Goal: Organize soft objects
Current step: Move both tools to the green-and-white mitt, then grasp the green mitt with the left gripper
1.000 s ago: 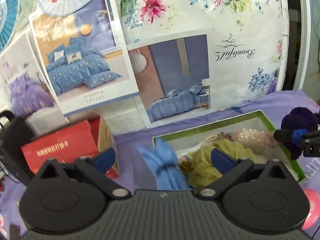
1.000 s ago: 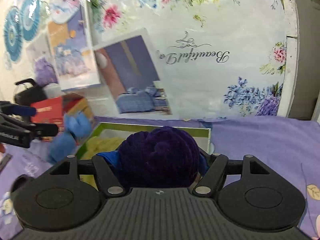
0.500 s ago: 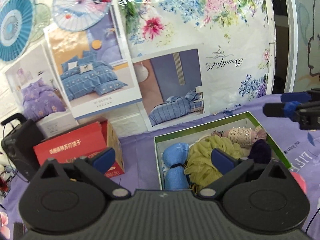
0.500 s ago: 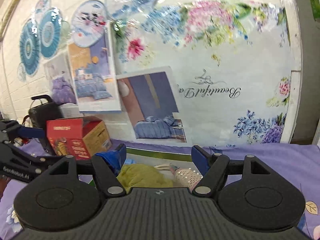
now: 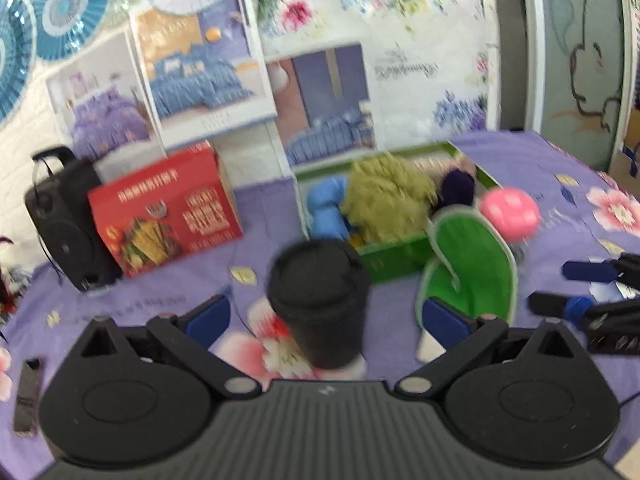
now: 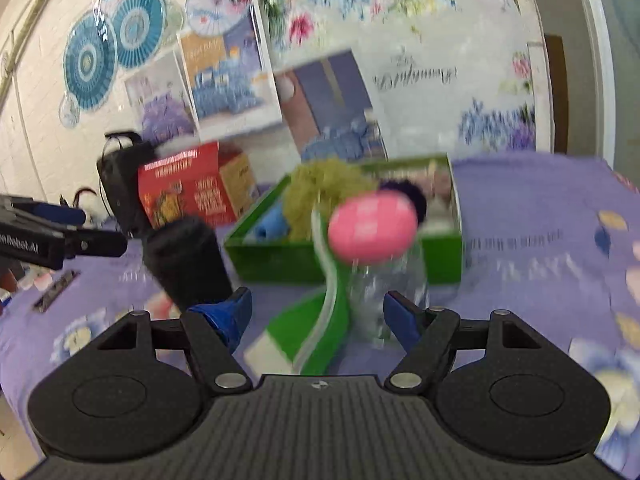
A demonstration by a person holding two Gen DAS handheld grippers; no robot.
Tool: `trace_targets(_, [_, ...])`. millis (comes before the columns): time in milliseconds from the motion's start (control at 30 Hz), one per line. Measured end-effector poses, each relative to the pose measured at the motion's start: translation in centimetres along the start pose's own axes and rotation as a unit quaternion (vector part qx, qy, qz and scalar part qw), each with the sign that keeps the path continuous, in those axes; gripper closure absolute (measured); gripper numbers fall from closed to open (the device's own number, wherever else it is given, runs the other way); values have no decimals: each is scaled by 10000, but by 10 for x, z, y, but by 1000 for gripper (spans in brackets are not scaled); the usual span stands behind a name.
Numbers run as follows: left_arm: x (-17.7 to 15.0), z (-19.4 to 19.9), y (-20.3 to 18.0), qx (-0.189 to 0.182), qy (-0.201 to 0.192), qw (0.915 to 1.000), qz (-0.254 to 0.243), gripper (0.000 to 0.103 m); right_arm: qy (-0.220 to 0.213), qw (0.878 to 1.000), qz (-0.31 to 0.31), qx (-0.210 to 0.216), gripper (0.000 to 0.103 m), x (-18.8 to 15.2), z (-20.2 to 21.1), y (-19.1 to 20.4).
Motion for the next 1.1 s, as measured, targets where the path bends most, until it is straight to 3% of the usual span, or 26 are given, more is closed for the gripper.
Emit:
trace_targets(167, [-18,-19,-31,-395,464,9980,155,1,307,9994,-31,-155,44,-37,-14,20])
trace_targets(400, [-2,-48,-98,-1152,941,9889,-6,1,294,9974,-491,-442,44,-45,-37,21])
trace_targets(567, [1,-85,-129,-1112,1636,9795,-387,1,340,9959,-595,-595,44,-44,-57,21])
trace_targets(700, [-1,-109,-134,-1084,2134,9687,-666,2,629,9956,-580,-388,44,-45,-70,24])
trace_targets(800, [-1,-118,-132,-956,2227,9669,-795,3,723,9963,-425,-176,44,-31,-72,22])
trace_targets(900, [-2,-123,-130,-1054,2331,9642,-698,3,610,9967,-468,-272,44,-22,-74,13])
trace_targets(1100, [-7,-134,-129,-1170,2496,9590,-656,10,778,9941,-735,-163,43,-40,-83,15])
Point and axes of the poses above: each gripper's, at about its wrist camera, not at the fingertips, and z roughly against the way its jaws point, y to its left, x to its top, the point moved 7 cm from there along -z, roughly the way its jaws point, and after that the axes turned 12 degrees about z, right-handed, at the moved point
